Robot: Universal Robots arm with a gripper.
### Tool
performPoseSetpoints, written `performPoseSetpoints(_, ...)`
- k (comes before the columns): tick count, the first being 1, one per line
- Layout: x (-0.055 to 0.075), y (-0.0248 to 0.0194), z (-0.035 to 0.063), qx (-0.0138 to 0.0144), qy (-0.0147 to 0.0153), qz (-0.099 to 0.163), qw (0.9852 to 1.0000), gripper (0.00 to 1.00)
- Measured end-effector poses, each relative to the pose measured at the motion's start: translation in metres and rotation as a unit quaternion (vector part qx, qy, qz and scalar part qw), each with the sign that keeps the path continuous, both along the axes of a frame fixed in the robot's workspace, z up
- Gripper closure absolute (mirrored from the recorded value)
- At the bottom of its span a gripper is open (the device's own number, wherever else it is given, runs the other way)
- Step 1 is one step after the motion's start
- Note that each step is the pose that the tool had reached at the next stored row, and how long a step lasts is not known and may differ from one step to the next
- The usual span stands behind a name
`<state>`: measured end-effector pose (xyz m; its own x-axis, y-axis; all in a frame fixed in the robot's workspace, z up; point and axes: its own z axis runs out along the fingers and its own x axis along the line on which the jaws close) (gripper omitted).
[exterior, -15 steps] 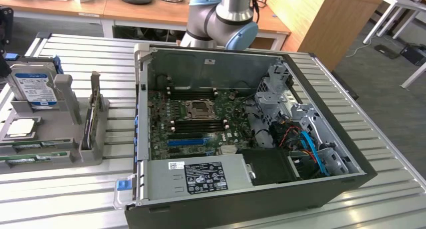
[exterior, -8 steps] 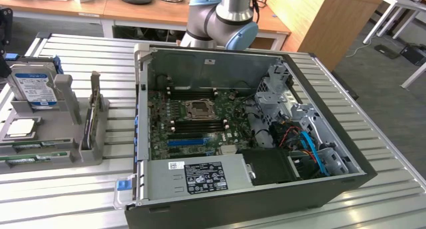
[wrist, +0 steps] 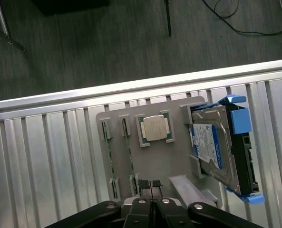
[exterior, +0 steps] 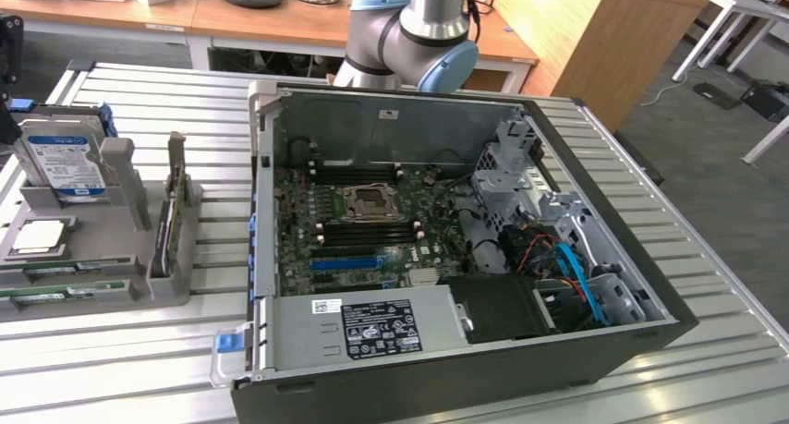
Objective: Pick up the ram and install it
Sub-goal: 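Pick up the ram and move it above insertion slot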
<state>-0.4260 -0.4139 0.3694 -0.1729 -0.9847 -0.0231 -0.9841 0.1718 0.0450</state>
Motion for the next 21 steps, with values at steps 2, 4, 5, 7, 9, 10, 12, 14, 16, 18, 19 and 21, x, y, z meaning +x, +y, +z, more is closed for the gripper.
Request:
performPoseSetpoints(2,0.0000,0.0000,-0.0002,0.0000,0.0000,0.002,1.0000,0.89)
performPoseSetpoints(4,0.0000,0.0000,-0.0004,0.0000,0.0000,0.004,1.0000,0.89)
performPoseSetpoints(5,0.0000,0.0000,-0.0004,0.0000,0.0000,0.005,1.0000,0.89)
performPoseSetpoints(7,0.0000,0.0000,-0.0004,0.0000,0.0000,0.005,1.0000,0.89)
performPoseSetpoints(9,0.0000,0.0000,-0.0005,0.0000,0.0000,0.006,1.0000,0.89)
performPoseSetpoints(10,0.0000,0.0000,-0.0005,0.0000,0.0000,0.008,1.0000,0.89)
performPoseSetpoints(12,0.0000,0.0000,-0.0005,0.0000,0.0000,0.009,1.0000,0.89)
performPoseSetpoints(14,0.0000,0.0000,-0.0006,-0.0001,0.0000,0.009,1.0000,0.89)
performPoseSetpoints(16,0.0000,0.0000,-0.0005,-0.0001,0.0000,0.009,1.0000,0.89)
performPoseSetpoints(18,0.0000,0.0000,-0.0006,-0.0001,0.0000,0.009,1.0000,0.89)
performPoseSetpoints(19,0.0000,0.0000,-0.0006,-0.0001,0.0000,0.009,1.0000,0.89)
performPoseSetpoints(21,0.0000,0.0000,-0.0006,-0.0001,0.0000,0.009,1.0000,0.89)
